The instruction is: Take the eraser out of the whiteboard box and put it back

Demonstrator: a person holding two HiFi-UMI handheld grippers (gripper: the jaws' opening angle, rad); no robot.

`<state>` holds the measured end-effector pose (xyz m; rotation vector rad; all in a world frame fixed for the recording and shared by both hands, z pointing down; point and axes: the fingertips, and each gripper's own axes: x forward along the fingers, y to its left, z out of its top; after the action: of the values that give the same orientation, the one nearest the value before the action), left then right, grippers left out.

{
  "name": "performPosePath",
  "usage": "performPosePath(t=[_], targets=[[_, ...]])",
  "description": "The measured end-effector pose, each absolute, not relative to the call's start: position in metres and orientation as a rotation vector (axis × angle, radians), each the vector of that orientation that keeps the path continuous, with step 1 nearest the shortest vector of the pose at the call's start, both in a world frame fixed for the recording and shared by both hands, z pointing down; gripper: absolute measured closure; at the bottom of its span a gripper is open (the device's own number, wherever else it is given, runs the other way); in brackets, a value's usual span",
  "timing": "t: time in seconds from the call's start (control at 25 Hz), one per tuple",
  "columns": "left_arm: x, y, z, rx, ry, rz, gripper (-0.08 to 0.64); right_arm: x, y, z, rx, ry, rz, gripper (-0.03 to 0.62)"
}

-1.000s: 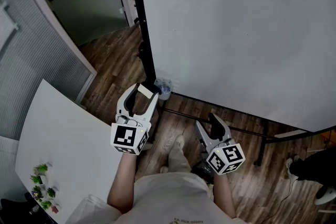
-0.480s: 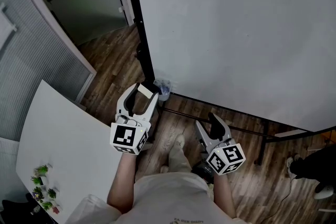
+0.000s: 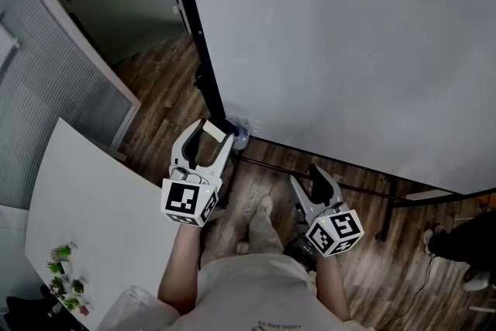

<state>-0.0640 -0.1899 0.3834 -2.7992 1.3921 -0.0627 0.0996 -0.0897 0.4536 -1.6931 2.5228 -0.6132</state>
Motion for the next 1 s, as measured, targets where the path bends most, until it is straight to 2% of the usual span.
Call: performPosePath(t=[1.0], targets=[[-0.054, -0.198, 0.402, -2.843, 1.393, -0.112, 0.305, 0.107, -0.099, 0.465, -1.688, 2.532, -0.658, 0.354]])
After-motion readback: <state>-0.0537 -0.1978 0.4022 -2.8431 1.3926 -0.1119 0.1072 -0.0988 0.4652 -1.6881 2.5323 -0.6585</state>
